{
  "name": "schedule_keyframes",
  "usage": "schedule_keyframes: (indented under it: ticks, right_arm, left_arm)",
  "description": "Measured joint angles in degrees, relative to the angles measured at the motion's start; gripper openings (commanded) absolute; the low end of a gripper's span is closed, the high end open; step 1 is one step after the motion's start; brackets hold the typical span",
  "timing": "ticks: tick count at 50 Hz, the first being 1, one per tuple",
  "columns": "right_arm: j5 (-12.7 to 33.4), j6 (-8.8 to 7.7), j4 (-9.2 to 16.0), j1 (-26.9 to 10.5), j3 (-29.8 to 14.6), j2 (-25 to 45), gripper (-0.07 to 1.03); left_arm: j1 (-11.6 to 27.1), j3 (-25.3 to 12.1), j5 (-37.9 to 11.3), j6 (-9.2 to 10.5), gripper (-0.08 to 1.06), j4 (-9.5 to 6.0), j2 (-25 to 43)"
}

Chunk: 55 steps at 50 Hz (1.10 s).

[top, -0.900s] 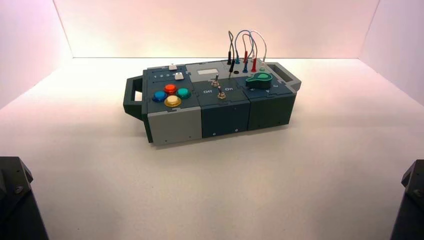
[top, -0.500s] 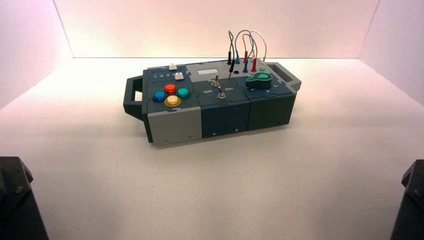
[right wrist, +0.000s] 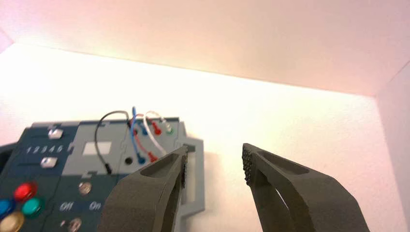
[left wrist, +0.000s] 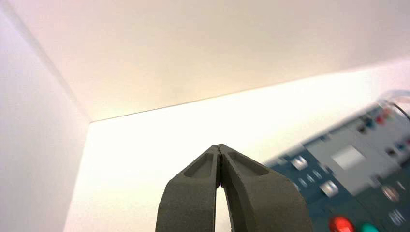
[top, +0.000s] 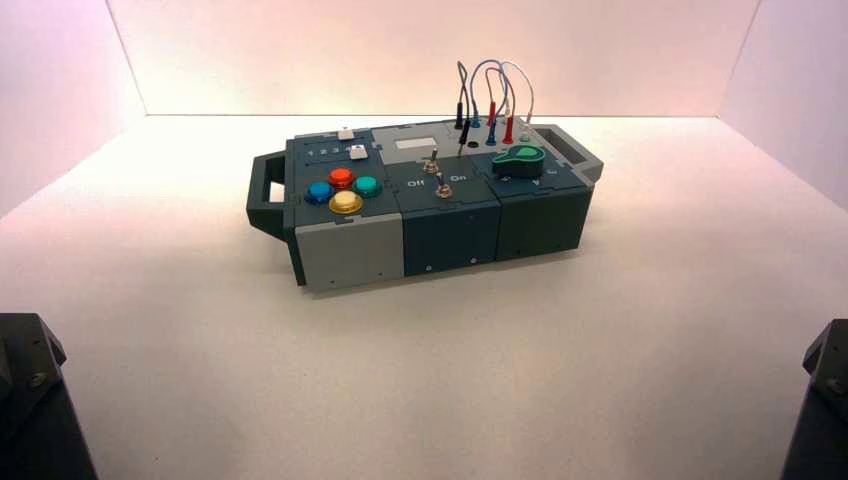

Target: Insert the black wire.

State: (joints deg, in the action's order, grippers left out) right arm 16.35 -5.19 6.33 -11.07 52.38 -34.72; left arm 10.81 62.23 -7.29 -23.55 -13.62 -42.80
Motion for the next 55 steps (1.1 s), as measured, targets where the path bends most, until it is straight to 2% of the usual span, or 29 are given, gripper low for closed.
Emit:
schedule_keyframes:
  ticks: [3,7,13,19,21,24,34,47,55]
  right_arm:
    - [2.1,0.00,0.5,-0.7,-0.8,0.4,0.60]
    - [5.1,0.00,1.8,-1.7,-1.9,1.1,0.63]
    - [10.9,0.00,4.0,-2.4,-4.3,3.3,0.77]
    - [17.0,-0.26,5.6,-2.7,-6.8,6.1,0.78]
    - [17.8,-0.44,5.8,-3.0,-7.1,6.5,0.78]
    - [20.0,-0.70,6.6,-4.5,-8.3,8.0,0.77]
    - [21.4,-0.79,9.2,-10.3,-10.7,11.8,0.76]
    - [21.3,-0.70,10.6,-12.0,-12.5,17.3,0.76]
    - [20.1,-0.70,10.7,-13.4,-12.6,20.5,0.75]
  left_arm:
    - [2.2,-0.4,-1.7,-1.32,-0.03,0.09,0.3]
    - [4.6,-0.9,-3.6,-1.76,-0.03,0.00,0.5]
    - [7.8,-1.7,-6.0,-1.76,-0.03,-0.44,0.7]
    - [9.4,-2.7,-9.1,-1.76,-0.03,-0.53,1.1]
    - [9.6,-3.0,-9.9,-1.76,-0.03,-0.53,1.2]
    - [10.5,-3.6,-12.1,-1.76,-0.03,-0.62,2.2]
    - [14.2,-4.7,-16.1,-1.85,-0.03,-0.62,5.2]
    - [16.2,-5.6,-19.5,-1.85,-0.03,-0.62,7.9]
    - [19.3,-5.9,-19.9,-1.76,-0.03,-0.97,8.3]
